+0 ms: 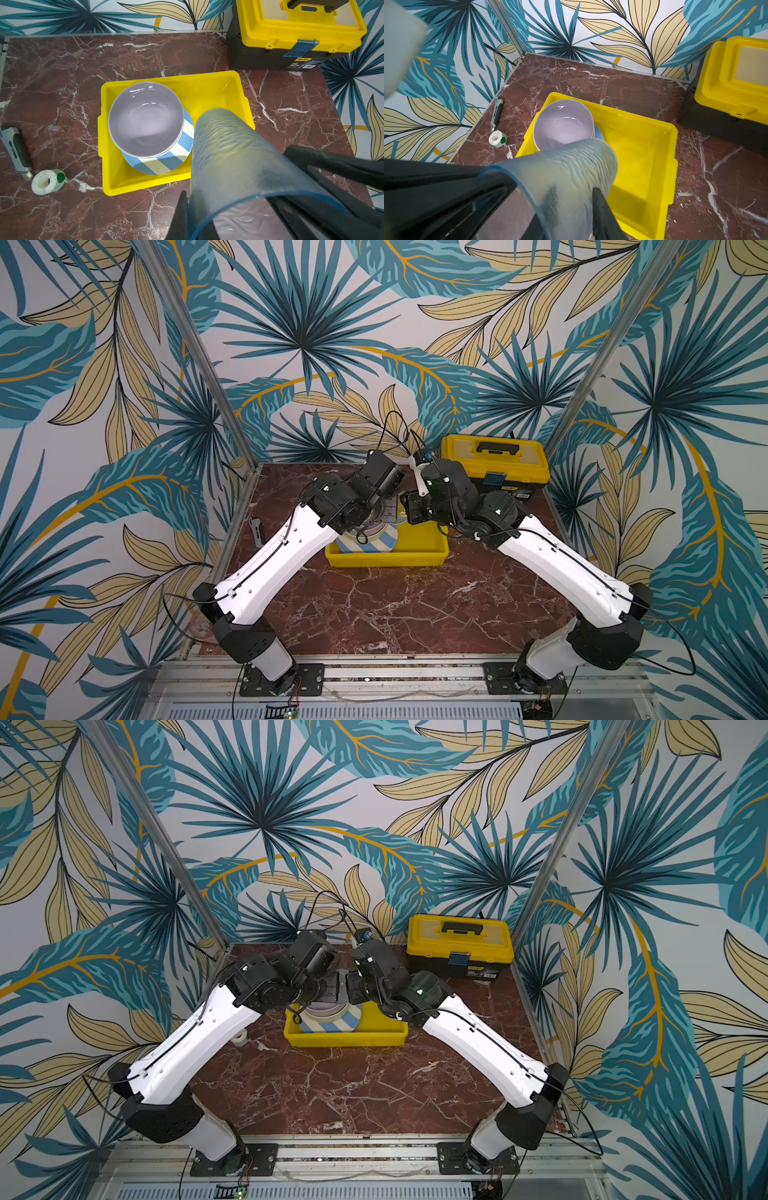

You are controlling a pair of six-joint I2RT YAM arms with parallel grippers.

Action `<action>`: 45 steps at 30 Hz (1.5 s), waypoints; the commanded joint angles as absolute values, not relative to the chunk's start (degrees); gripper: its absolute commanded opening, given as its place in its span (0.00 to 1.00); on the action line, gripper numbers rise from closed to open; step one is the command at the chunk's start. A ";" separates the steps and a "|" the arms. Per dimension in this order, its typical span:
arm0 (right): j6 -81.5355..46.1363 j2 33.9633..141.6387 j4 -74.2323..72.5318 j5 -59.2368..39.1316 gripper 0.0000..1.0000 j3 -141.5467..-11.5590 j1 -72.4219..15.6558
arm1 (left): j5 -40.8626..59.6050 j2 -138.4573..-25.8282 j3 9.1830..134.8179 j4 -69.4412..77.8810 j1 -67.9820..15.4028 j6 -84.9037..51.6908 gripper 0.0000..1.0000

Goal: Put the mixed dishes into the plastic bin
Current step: 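Hold the cup over the bin with left gripper while right gripper grips it, then open the left gripper and withdraw while the right gripper holds the blue cup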

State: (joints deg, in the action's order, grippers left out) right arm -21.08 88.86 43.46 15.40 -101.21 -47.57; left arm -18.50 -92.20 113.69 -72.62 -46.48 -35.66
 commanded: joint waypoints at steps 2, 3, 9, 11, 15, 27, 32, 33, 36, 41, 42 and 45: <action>-22.67 90.17 44.88 15.65 0.21 -101.43 -46.94 | -18.11 -89.40 113.08 -67.99 -47.06 -33.57 0.02; -22.84 90.18 44.82 15.47 0.19 -101.50 -46.85 | -17.96 -89.22 112.87 -67.98 -47.09 -33.56 0.03; -23.90 89.58 44.54 14.68 0.09 -101.51 -46.44 | -16.81 -88.17 110.53 -67.96 -47.06 -34.58 0.09; -24.11 89.47 44.30 14.60 0.07 -101.12 -46.41 | -16.38 -87.94 109.88 -67.78 -47.07 -34.77 0.11; -24.77 88.99 43.78 13.15 0.03 -100.08 -46.41 | -13.93 -87.66 109.35 -67.43 -47.08 -34.10 0.20; -26.55 87.65 41.70 10.00 0.00 -97.14 -41.69 | -14.97 -83.85 104.56 -66.21 -47.02 -35.14 0.31; -24.77 88.25 41.61 8.82 0.00 -96.51 -37.74 | -16.98 -80.54 101.34 -65.40 -46.99 -35.06 0.36; -24.67 88.64 41.92 7.84 0.00 -96.67 -36.42 | -17.26 -79.52 100.46 -65.00 -46.97 -34.40 0.38; -24.06 89.91 42.34 5.60 0.00 -96.77 -32.75 | -17.66 -77.23 98.62 -64.91 -46.24 -33.52 0.42; -19.70 94.89 46.89 10.26 0.00 -100.94 -30.05 | -13.93 -72.97 94.88 -64.90 -41.97 -33.45 0.48; -19.14 96.28 47.71 10.78 0.00 -102.04 -29.66 | -13.18 -72.17 94.15 -64.95 -41.09 -33.16 0.49; -18.20 100.16 49.07 10.42 0.00 -104.50 -28.19 | -12.25 -69.71 92.29 -65.12 -39.43 -32.57 0.53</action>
State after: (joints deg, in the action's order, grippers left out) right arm -20.60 97.30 46.85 9.28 -102.48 -29.10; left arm -13.93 -71.70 93.56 -64.49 -40.51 -33.76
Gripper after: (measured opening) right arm 0.077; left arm 0.520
